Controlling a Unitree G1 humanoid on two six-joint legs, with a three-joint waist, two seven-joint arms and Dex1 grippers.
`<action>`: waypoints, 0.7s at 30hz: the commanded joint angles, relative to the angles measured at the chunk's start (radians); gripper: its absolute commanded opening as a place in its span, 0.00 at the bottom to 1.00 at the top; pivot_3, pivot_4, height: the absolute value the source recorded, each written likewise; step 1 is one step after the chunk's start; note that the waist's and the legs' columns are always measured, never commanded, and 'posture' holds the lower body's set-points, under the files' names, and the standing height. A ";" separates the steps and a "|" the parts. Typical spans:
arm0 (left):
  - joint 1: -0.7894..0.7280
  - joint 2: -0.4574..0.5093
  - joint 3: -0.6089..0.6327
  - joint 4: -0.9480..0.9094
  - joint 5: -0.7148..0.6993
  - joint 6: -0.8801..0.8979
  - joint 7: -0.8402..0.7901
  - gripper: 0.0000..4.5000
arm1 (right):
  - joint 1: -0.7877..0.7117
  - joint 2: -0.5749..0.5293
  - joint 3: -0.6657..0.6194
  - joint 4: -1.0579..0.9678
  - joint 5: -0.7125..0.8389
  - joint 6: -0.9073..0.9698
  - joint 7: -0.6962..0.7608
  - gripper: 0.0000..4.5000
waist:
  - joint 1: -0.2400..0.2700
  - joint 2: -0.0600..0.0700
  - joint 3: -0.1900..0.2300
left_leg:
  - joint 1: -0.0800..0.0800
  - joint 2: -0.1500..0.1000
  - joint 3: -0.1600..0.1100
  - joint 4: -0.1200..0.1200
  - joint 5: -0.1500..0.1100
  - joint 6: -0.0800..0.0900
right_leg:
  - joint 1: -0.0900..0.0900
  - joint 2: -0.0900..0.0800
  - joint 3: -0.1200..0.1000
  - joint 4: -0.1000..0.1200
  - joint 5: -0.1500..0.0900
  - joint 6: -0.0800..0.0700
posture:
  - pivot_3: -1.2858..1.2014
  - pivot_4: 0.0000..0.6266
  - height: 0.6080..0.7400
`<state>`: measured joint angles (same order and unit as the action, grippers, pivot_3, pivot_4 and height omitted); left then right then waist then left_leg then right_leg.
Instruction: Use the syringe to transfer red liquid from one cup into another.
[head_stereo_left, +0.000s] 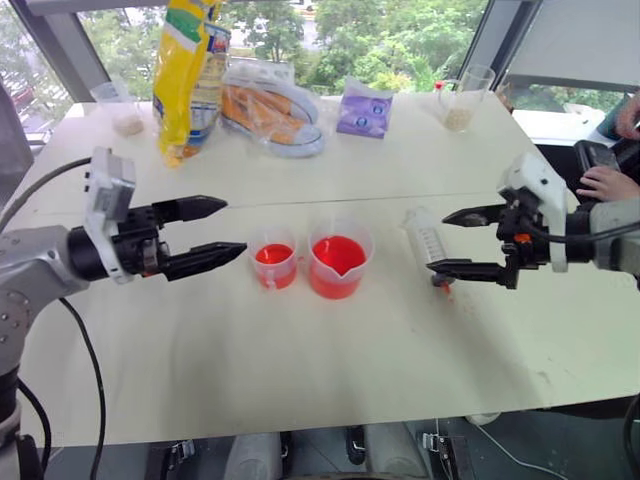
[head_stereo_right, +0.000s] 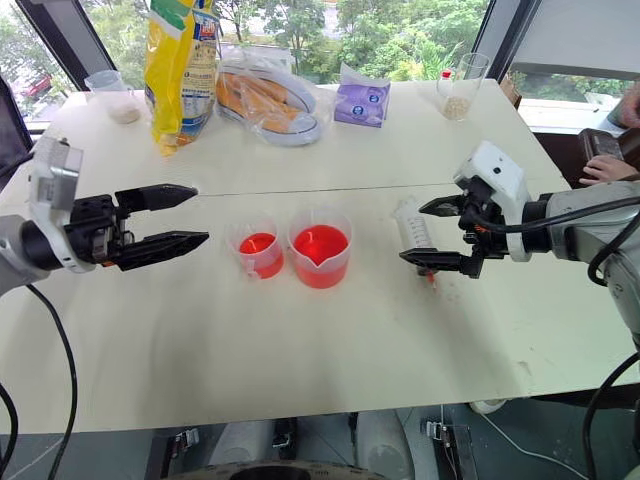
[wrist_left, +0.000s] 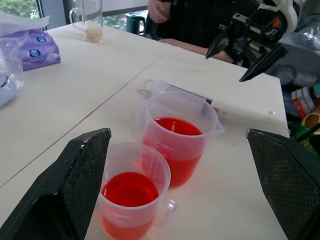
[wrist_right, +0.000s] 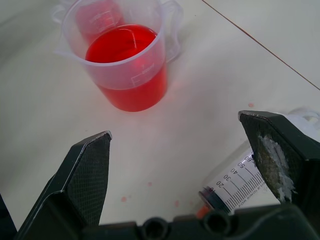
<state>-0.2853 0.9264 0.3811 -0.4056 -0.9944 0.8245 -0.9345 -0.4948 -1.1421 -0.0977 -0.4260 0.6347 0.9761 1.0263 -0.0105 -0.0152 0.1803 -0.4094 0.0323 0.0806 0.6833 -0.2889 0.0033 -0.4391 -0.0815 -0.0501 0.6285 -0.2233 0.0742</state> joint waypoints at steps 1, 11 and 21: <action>-0.007 0.015 0.023 -0.024 -0.004 -0.003 0.019 1.00 | -0.027 -0.007 -0.017 -0.012 0.012 -0.006 0.001 0.99 | 0.000 0.000 0.000 | 0.000 0.000 0.000 0.000 0.000 0.000 | 0.000 0.000 0.000 0.000 0.000 0.000 | 0.52 0.24 1.00; -0.040 0.006 -0.007 -0.028 -0.019 -0.007 0.032 1.00 | 0.008 -0.001 -0.007 0.003 -0.015 -0.030 -0.017 0.99 | 0.001 0.000 0.000 | 0.000 0.000 0.000 0.000 0.000 0.000 | 0.000 0.000 0.000 0.000 0.000 0.000 | 0.52 0.24 1.00; -0.064 -0.016 -0.057 -0.019 0.003 -0.026 0.025 1.00 | -0.128 0.032 0.123 0.122 -0.057 0.139 -0.102 0.99 | -0.003 0.000 0.000 | 0.001 0.000 0.001 0.000 0.000 0.000 | 0.000 0.000 0.001 0.000 0.000 0.000 | 0.52 0.24 1.00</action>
<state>-0.3355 0.9079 0.3205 -0.4121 -0.9960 0.8183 -0.9043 -0.5785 -1.1200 0.0093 -0.3372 0.5961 1.0765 0.9480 -0.0140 -0.0152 0.1802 -0.4085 0.0317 0.0817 0.6837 -0.2887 0.0030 -0.4390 -0.0813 -0.0493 0.6289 -0.2230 0.0738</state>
